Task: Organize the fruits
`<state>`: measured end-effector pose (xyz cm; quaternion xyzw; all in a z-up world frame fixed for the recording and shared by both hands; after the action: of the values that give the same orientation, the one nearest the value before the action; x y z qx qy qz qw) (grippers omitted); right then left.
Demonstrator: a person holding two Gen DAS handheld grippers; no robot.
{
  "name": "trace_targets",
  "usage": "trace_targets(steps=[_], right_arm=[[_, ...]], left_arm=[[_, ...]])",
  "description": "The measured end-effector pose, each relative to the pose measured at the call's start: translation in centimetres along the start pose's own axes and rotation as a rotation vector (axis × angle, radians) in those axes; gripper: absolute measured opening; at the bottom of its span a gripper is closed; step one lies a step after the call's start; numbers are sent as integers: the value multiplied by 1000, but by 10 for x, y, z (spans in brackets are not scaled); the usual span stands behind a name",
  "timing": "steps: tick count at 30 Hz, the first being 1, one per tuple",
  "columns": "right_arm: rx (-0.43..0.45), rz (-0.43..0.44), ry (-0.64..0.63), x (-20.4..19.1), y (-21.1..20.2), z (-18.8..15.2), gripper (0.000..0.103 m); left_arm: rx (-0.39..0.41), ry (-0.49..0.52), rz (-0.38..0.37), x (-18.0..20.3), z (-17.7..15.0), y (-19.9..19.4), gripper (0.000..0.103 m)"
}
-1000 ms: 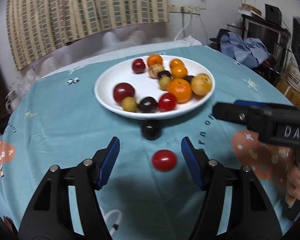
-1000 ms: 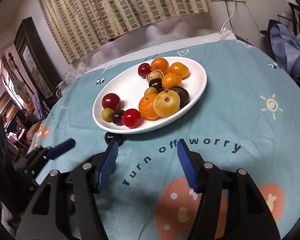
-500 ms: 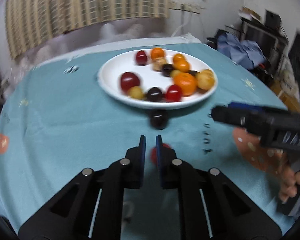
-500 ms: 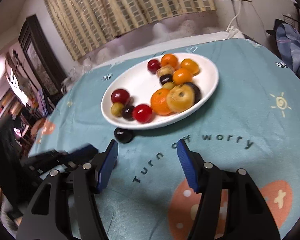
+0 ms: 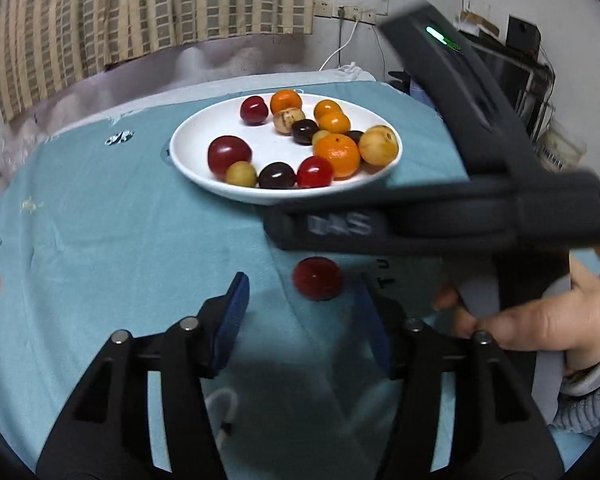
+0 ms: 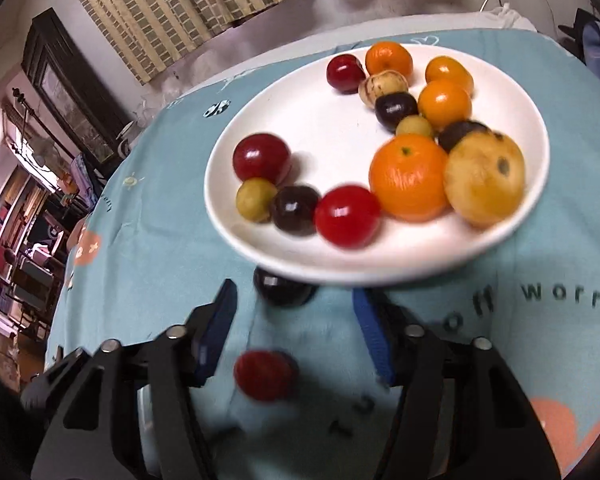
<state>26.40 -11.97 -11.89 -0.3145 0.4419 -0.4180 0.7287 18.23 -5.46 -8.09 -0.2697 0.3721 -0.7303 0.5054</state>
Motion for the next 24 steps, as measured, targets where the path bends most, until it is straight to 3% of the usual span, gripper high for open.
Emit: trace_targets(steps=[2, 3, 4, 5, 6, 10, 15, 18, 24], right_arm=[[-4, -6, -26, -4, 0, -2, 41], [-9, 17, -41, -7, 0, -4, 31], [-6, 14, -44, -8, -1, -5, 31], [-6, 16, -47, -8, -2, -6, 31], [-7, 21, -46, -7, -2, -8, 30], [-14, 70, -28, -1, -10, -13, 20], [-14, 88, -14, 7, -18, -18, 20], [-42, 169, 46, 8, -7, -13, 20], [-67, 183, 83, 7, 1, -7, 24]], left_arm=[[-18, -10, -14, 1, 2, 8, 55], [-28, -18, -23, 0, 2, 11, 51], [-42, -21, -35, 1, 3, 16, 46], [-53, -17, -47, 3, 4, 19, 31], [-60, -8, -54, 6, 4, 21, 29], [-52, 23, -44, 14, 8, 22, 29], [-50, 26, -43, 14, 8, 22, 28], [-56, 7, -66, 11, 9, 24, 29], [-57, -33, -97, 8, 15, 29, 30]])
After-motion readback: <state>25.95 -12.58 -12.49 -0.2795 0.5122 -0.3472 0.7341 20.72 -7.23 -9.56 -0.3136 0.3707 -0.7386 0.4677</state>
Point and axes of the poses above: each gripper's, at about its wrist camera, not at the fingertips, and y roughly the way its jaws point, x to its right, z to its top, the point moved 7 cm from there along y, roughly the way its jaws point, and after that the axes turned 11 degrees about -x, right-handed, at the moved point
